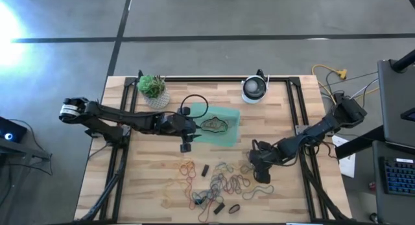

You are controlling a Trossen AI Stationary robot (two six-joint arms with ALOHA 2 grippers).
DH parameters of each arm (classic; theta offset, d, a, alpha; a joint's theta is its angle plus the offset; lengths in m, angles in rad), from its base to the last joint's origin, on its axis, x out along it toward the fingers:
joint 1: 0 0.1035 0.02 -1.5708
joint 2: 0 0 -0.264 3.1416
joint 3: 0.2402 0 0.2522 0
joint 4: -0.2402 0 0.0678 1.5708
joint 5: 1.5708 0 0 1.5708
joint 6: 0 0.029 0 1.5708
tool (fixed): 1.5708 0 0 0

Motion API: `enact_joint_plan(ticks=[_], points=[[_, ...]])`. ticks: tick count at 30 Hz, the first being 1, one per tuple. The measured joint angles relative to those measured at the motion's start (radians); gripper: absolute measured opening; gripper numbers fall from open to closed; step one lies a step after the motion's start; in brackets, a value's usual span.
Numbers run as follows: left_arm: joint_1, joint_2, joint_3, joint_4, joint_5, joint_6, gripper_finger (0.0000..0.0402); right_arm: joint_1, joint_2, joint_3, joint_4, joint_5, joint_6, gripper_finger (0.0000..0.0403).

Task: Pick and place rubber bands into bin
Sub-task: Put the blue rubber band into the green bin

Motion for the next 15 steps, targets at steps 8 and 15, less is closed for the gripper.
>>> enact_joint_plan(ticks=[8, 15], points=[[0.000, 0.000, 0.000, 0.002, 0.000, 0.000, 0.0132, 0.002, 0.025, 0.026, -0.010, 0.077, -0.012, 0.0185], [0.000, 0.000, 0.001, 0.011, 0.000, 0.001, 0.0132, 0.002, 0.056, 0.034, -0.009, 0.109, -0.025, 0.0164]])
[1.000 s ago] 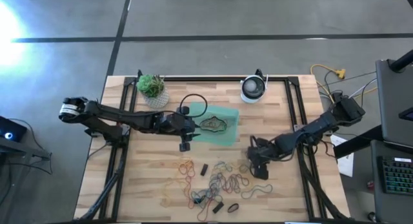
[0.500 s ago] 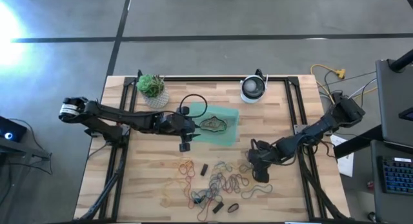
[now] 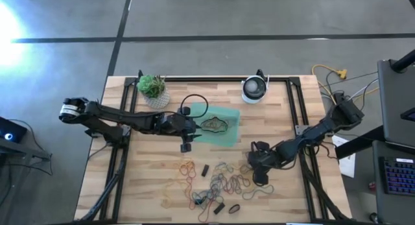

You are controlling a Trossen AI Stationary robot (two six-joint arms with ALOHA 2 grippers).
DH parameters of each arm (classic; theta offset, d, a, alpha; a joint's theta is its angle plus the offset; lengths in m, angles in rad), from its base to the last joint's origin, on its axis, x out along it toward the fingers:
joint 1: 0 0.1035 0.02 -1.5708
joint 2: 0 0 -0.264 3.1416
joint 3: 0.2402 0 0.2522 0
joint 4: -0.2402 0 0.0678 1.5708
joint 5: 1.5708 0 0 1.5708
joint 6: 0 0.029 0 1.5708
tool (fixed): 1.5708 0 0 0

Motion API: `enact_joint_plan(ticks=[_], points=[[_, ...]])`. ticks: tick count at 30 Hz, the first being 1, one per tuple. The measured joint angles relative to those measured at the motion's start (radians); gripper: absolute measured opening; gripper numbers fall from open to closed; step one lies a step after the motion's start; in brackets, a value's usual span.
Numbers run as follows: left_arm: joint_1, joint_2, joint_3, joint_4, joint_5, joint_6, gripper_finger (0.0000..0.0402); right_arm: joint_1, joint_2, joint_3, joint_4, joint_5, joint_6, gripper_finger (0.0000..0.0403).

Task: Pick and place rubber bands into bin
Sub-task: Put the blue rubber band into the green bin

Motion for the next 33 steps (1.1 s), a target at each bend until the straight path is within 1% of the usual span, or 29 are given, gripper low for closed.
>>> enact_joint_plan(ticks=[10, 13, 20, 25, 29, 31, 33], points=[[0.000, 0.000, 0.000, 0.000, 0.000, 0.000, 0.0132, -0.001, 0.012, 0.002, 0.002, 0.045, 0.008, 0.0122], [0.000, 0.000, 0.000, 0.000, 0.000, 0.000, 0.0132, -0.002, 0.013, 0.002, 0.002, 0.050, -0.004, 0.0097], [0.000, 0.000, 0.000, 0.017, 0.000, 0.000, 0.0132, -0.003, 0.015, 0.002, 0.018, 0.050, -0.031, 0.0017], [0.000, 0.000, 0.000, 0.023, 0.000, 0.000, 0.0132, -0.003, 0.009, 0.002, 0.018, 0.065, -0.034, 0.0009], [0.000, 0.000, 0.000, 0.023, 0.000, 0.000, 0.0132, 0.002, -0.030, 0.004, 0.005, 0.083, -0.060, 0.0009], [0.000, 0.000, 0.000, 0.023, 0.000, 0.000, 0.0132, 0.002, -0.057, 0.014, -0.012, 0.101, -0.085, 0.0008], [0.000, 0.000, 0.000, 0.023, 0.000, 0.000, 0.0132, -0.001, -0.080, 0.019, -0.046, 0.144, -0.105, 0.0008]])
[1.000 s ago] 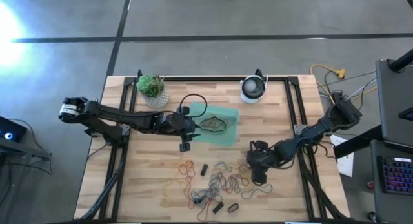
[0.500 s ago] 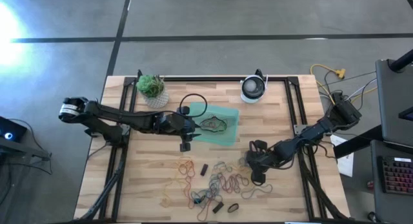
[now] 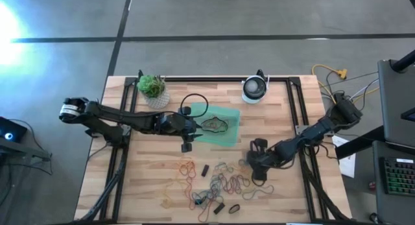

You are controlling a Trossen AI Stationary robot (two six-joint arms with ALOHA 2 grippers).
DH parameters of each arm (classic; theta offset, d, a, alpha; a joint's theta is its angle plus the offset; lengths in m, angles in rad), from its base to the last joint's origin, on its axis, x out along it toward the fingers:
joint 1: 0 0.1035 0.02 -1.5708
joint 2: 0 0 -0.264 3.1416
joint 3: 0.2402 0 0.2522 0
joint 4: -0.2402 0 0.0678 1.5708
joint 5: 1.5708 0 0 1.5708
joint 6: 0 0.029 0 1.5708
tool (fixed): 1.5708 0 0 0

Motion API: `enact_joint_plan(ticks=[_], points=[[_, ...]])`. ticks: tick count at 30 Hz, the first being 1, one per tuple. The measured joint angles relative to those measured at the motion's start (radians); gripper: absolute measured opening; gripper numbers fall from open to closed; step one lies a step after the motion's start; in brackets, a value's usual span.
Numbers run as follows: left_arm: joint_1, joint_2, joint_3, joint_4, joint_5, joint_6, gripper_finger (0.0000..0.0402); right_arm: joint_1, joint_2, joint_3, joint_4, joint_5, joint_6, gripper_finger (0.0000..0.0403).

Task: Pick and place rubber bands into bin
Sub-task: Put the blue rubber band into the green bin

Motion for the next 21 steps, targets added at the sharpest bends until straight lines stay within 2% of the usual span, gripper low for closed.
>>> enact_joint_plan(ticks=[11, 21], points=[[0.000, 0.000, 0.000, 0.007, 0.000, 0.007, 0.0132, 0.000, -0.101, 0.108, -0.207, 0.175, -0.036, 0.0008], [0.000, -0.006, 0.000, 0.010, 0.000, 0.008, 0.0132, -0.040, -0.167, 0.261, -0.255, 0.410, -0.255, 0.0008]])
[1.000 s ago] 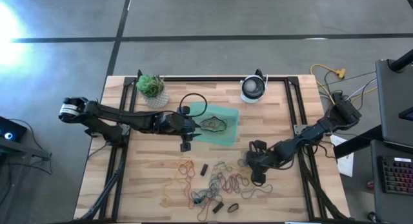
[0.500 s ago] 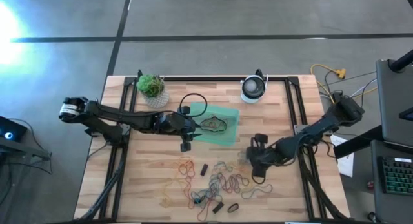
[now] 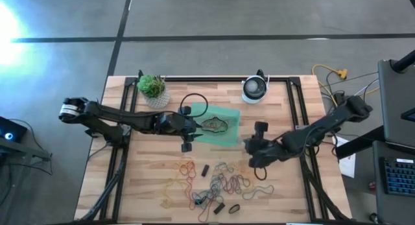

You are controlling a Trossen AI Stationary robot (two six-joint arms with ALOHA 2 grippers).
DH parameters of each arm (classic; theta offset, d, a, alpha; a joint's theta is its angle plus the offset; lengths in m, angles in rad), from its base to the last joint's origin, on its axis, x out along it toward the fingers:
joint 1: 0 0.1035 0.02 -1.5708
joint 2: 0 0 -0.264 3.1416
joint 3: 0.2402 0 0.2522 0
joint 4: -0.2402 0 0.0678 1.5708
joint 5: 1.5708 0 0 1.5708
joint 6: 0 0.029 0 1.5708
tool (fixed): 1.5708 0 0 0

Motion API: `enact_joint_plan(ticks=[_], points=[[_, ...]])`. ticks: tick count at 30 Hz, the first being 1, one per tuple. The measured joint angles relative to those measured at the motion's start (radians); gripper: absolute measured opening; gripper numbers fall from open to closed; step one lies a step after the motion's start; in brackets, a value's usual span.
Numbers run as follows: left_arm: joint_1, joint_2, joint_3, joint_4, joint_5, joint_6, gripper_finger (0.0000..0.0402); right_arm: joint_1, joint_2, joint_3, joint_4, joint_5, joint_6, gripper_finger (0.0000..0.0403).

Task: Pick and place rubber bands into bin
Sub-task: Put the blue rubber band into the green bin, then put the yellow rubber band into the green bin

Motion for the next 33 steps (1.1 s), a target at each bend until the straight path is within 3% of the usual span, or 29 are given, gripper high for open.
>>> enact_joint_plan(ticks=[3, 6, 13, 17, 20, 24, 33], points=[[0.000, -0.009, 0.000, 0.001, 0.000, 0.000, 0.0132, -0.056, -0.002, 0.049, 0.027, 0.040, -0.104, 0.0008], [0.000, -0.016, 0.000, -0.002, 0.000, 0.000, 0.0132, -0.133, 0.006, 0.074, 0.102, 0.016, -0.205, 0.0008], [0.000, -0.031, 0.000, -0.002, 0.000, 0.000, 0.0132, -0.335, 0.072, 0.068, 0.219, -0.212, -0.293, 0.0008], [0.000, -0.034, 0.000, -0.002, 0.000, 0.000, 0.0132, -0.417, 0.136, 0.068, 0.253, -0.291, -0.294, 0.0009], [0.000, -0.034, 0.000, -0.001, 0.000, 0.002, 0.0132, -0.461, 0.187, 0.069, 0.273, -0.411, -0.326, 0.0013], [0.000, -0.033, 0.000, -0.002, 0.000, 0.022, 0.0132, -0.489, 0.245, 0.074, 0.286, -0.528, -0.349, 0.0044], [-0.001, -0.040, 0.000, -0.011, 0.000, 0.043, 0.0132, -0.495, 0.245, 0.085, 0.278, -0.535, -0.349, 0.0144]])
